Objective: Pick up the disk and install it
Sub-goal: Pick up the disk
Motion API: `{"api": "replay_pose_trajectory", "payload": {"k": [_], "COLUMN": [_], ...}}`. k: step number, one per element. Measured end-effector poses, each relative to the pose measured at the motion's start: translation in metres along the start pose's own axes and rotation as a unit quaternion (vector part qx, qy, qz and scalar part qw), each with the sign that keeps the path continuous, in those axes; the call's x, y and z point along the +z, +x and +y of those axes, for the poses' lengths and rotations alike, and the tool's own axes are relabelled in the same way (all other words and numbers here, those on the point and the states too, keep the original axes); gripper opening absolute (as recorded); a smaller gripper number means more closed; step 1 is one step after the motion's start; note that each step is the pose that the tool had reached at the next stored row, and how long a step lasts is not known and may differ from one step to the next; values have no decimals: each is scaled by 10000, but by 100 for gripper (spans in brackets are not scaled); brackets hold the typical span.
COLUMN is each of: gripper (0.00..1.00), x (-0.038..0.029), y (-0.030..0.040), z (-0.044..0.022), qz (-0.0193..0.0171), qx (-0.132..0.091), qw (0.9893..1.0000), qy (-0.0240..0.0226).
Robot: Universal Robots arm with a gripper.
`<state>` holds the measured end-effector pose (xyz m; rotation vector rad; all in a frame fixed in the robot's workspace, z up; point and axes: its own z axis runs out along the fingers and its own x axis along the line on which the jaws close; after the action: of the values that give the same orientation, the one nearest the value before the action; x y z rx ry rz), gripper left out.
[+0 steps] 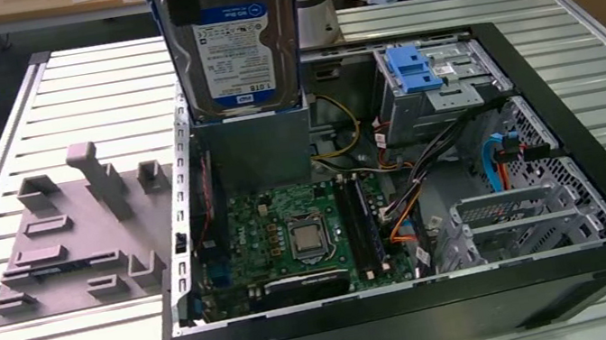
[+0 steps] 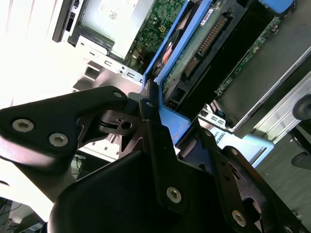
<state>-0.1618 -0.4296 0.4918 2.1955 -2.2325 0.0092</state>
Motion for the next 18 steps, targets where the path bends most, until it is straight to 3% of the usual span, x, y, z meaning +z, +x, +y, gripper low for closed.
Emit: {"api": "replay_pose_trajectory", "payload": {"k": [6,9,18], "gripper": [36,36,36], "x": [1,3,5], "y": [51,73,81], "z": [-6,-52,-442], "qz": [0,0,0], "qx": [0,1,1], "qw": [10000,10000,10000], "qy": [0,0,0]}}
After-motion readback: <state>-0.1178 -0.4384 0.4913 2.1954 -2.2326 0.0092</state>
